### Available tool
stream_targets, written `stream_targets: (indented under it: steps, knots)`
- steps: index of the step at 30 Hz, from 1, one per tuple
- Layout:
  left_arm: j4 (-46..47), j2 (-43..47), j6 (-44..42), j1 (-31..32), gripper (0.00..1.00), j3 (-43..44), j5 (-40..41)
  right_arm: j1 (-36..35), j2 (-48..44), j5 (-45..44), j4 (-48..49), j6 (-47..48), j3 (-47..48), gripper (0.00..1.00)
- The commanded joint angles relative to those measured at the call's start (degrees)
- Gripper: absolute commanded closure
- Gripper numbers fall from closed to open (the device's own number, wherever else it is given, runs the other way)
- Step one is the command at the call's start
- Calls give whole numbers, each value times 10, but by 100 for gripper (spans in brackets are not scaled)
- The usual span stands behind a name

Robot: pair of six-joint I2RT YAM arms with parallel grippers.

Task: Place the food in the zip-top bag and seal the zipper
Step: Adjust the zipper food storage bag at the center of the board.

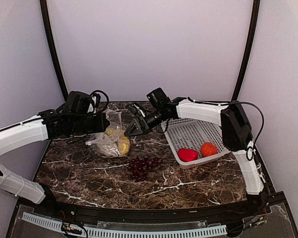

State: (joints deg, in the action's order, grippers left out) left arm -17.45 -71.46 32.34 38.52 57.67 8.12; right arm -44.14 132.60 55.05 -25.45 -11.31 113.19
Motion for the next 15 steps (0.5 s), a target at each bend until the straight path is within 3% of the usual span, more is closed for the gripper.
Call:
stream_targets:
  steps: [1,6,15]
  knots:
    - [19,-9,8,0,99,7,-30,-5,-1,16,37,-51,9,29]
    - [24,-21,9,1,99,19,-58,-6,34,22,39,-83,50,33]
    - [36,-18,9,1,99,31,-79,-6,61,-35,23,-120,85,50]
